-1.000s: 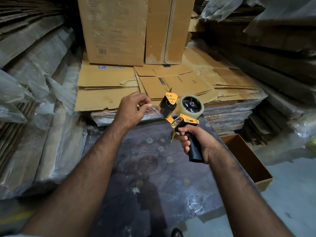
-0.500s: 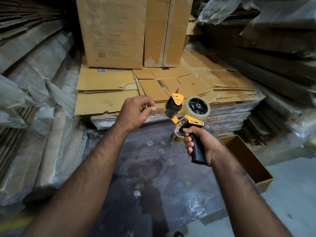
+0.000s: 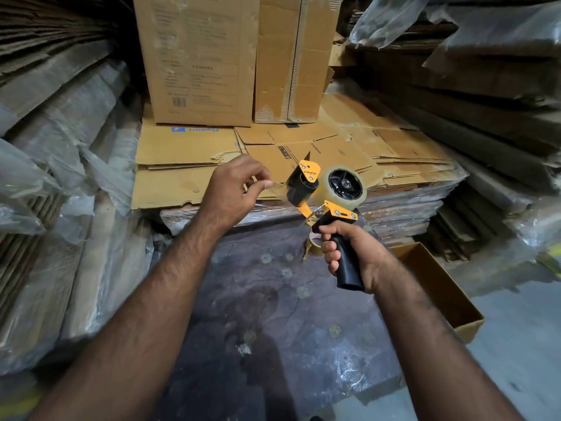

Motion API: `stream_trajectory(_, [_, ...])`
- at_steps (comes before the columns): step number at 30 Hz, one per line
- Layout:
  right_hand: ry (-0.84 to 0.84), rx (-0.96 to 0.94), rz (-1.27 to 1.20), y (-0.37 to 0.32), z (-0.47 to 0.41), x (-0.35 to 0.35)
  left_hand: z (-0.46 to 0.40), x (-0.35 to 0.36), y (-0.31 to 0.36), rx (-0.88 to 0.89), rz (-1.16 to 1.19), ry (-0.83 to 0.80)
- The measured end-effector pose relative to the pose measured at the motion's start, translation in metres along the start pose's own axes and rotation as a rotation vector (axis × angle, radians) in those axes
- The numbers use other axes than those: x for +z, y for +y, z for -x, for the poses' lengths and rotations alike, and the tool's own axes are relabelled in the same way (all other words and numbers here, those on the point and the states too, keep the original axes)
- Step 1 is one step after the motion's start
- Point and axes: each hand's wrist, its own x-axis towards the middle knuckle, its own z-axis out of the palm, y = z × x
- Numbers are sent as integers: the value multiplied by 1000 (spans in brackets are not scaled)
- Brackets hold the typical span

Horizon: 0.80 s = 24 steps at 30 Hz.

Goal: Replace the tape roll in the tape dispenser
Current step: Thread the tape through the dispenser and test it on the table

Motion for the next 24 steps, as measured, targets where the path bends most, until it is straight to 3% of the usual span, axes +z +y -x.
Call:
stream_trajectory(14, [64, 0, -13, 3, -11, 1, 10, 7, -1, 38, -1, -5])
stream_trajectory(24, [-48, 18, 75, 9, -1, 9, -17, 6, -3, -62, 127, 41])
